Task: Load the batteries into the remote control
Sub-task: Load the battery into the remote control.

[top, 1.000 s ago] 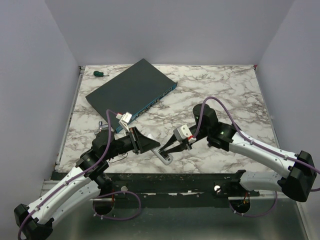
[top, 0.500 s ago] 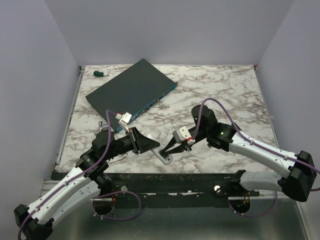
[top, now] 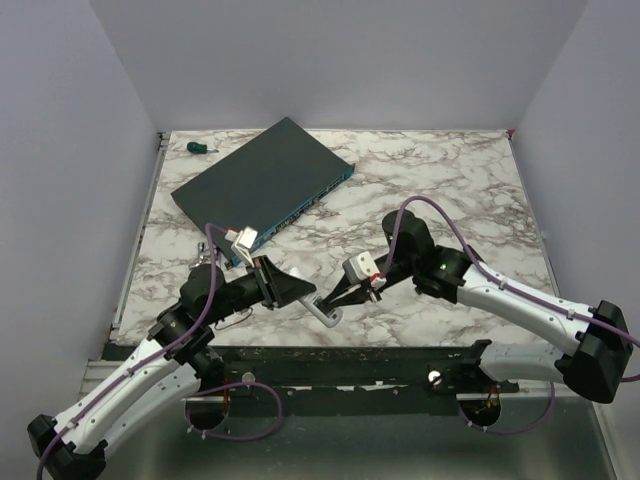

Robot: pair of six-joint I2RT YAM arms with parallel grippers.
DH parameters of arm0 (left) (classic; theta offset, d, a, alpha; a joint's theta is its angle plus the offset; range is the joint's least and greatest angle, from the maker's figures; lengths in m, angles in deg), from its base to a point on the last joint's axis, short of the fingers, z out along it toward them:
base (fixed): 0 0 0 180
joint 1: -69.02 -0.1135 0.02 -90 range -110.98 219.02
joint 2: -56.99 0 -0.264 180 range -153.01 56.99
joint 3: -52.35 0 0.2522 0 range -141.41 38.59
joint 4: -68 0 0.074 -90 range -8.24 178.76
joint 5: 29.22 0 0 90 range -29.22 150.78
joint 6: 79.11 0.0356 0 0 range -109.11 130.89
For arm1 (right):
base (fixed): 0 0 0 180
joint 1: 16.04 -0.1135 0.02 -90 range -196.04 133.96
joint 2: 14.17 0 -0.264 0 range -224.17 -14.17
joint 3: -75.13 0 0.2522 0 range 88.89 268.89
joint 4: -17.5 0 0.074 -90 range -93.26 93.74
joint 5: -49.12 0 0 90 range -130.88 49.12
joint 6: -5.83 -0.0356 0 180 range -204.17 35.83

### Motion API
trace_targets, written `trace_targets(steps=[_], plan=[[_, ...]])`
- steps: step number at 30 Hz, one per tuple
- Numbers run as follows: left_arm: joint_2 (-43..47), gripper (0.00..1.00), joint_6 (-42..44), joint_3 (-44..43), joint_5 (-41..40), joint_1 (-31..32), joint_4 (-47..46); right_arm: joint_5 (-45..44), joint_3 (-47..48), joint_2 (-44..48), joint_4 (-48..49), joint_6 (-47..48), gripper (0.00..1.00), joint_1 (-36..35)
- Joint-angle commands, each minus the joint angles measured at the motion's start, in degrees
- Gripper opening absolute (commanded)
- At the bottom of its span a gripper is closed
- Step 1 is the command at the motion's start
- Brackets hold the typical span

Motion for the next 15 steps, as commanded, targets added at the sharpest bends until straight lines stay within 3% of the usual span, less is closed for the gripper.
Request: trace_targets(steps=[1, 9, 15], plan=[[3.21, 0.0, -0.12, 0.58, 0.58, 0.06, -3.78, -4.44, -2.22, -0.47, -0.17, -2.4, 0.16, 0.08], [4.67, 0.0, 0.78, 0.85, 0.86, 0.08, -5.65, -4.98, -5.19, -0.62, 6.74, -7.71, 0.16, 0.16], [3.57, 0.0, 0.78, 0.59, 0.78, 0.06, -4.65, -3.96, -4.16, -0.17, 6.4, -7.81, 0.15, 0.14]])
